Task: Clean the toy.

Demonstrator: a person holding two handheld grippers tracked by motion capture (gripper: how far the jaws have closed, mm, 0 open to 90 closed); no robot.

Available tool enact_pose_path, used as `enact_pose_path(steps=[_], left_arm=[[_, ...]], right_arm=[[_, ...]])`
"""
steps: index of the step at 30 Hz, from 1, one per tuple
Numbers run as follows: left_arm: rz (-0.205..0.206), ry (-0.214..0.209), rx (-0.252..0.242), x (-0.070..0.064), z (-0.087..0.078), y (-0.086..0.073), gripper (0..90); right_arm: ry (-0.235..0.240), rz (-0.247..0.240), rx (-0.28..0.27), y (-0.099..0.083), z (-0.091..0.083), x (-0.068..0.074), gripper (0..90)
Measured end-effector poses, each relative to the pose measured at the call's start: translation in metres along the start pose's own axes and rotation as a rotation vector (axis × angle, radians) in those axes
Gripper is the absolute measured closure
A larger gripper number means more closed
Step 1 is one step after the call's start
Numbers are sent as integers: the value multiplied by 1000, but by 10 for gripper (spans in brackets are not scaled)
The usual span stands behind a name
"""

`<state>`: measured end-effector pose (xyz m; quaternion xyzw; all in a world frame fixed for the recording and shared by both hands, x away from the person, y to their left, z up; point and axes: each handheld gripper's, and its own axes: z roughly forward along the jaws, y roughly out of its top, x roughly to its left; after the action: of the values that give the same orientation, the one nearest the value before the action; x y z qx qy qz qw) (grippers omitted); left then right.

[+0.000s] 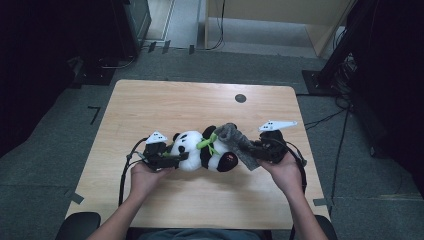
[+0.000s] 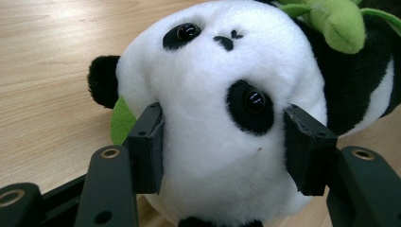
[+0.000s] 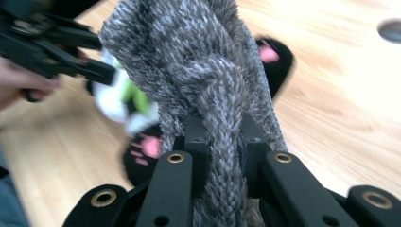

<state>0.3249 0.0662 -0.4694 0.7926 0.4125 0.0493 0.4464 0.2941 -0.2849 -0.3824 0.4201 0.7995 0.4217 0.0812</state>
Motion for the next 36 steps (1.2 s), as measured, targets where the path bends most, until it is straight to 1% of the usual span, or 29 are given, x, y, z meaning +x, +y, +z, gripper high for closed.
enact_pose_path(steps=[1, 3, 4, 6, 7, 8, 9, 10, 11, 12, 13, 14, 15, 17, 18, 19, 20, 22, 23, 25, 28, 29, 30, 31, 32, 34, 36], left_arm=[[0, 0, 0, 0, 0, 0, 405], [-2, 0, 1, 0, 0, 0, 406], [-2, 0, 1, 0, 0, 0, 406], [-5, -1, 1, 0, 0, 0, 406], [-6, -2, 1, 0, 0, 0, 406], [-3, -1, 5, 0, 0, 0, 407], [-3, -1, 5, 0, 0, 0, 407], [-2, -2, 6, 0, 0, 0, 407], [-7, -4, 8, 0, 0, 0, 408], [-10, -5, 10, 1, 0, 0, 409], [-11, -7, 10, 1, 0, 0, 409], [-11, -7, 10, 1, 0, 0, 409], [-12, -8, 10, 0, 0, 0, 409], [-13, -8, 9, 0, 0, 0, 408], [-12, -8, 9, 0, 0, 0, 408], [-12, -8, 9, 0, 0, 0, 408], [-10, -7, 8, 0, 0, -1, 408], [-7, -7, 7, 0, 0, -1, 407], [-6, -7, 7, 0, 0, -1, 407], [-1, -5, 4, 0, 0, -1, 407], [-2, -5, 2, 0, 0, -1, 406], [-2, -4, 1, 0, 0, -1, 406], [-3, -4, 0, 0, 0, -1, 406], [-3, -3, 0, 0, 0, -1, 406], [-4, -2, 0, 0, 0, -1, 406], [-1, 2, 0, -1, 0, 0, 406], [1, 3, 0, -2, 0, 0, 406]], right_arm=[[26, -25, -5, 2, 0, 12, 798], [48, -44, 2, 2, 4, 21, 798], [48, -44, 2, 2, 4, 21, 798], [65, -58, 14, 0, 10, 27, 797], [72, -63, 30, -1, 15, 30, 797], [87, -61, 43, -4, 21, 30, 797], [87, -61, 43, -4, 21, 30, 797], [92, -62, 43, -5, 23, 29, 797], [87, -71, 51, -7, 24, 26, 797], [75, -68, 55, -8, 23, 24, 797], [74, -63, 56, -10, 22, 21, 797], [74, -63, 56, -10, 22, 21, 797], [63, -45, 56, -13, 20, 16, 797], [63, -42, 57, -14, 20, 14, 796], [57, -30, 58, -16, 19, 10, 797], [57, -30, 58, -16, 19, 10, 797], [29, -32, 68, -17, 18, 7, 798], [1, -24, 83, -18, 18, 3, 799], [1, -24, 83, -18, 18, 3, 799], [-8, -2, 98, -20, 19, -3, 800], [-38, 2, 121, -22, 20, -9, 800], [-47, 18, 128, -22, 19, -11, 801], [-47, 18, 128, -22, 19, -11, 801], [-51, 28, 125, -21, 18, -13, 801], [-45, 32, 88, -17, 12, -14, 801], [-31, 32, 47, -11, 7, -11, 800], [-19, 15, 8, -3, 4, -4, 801]])
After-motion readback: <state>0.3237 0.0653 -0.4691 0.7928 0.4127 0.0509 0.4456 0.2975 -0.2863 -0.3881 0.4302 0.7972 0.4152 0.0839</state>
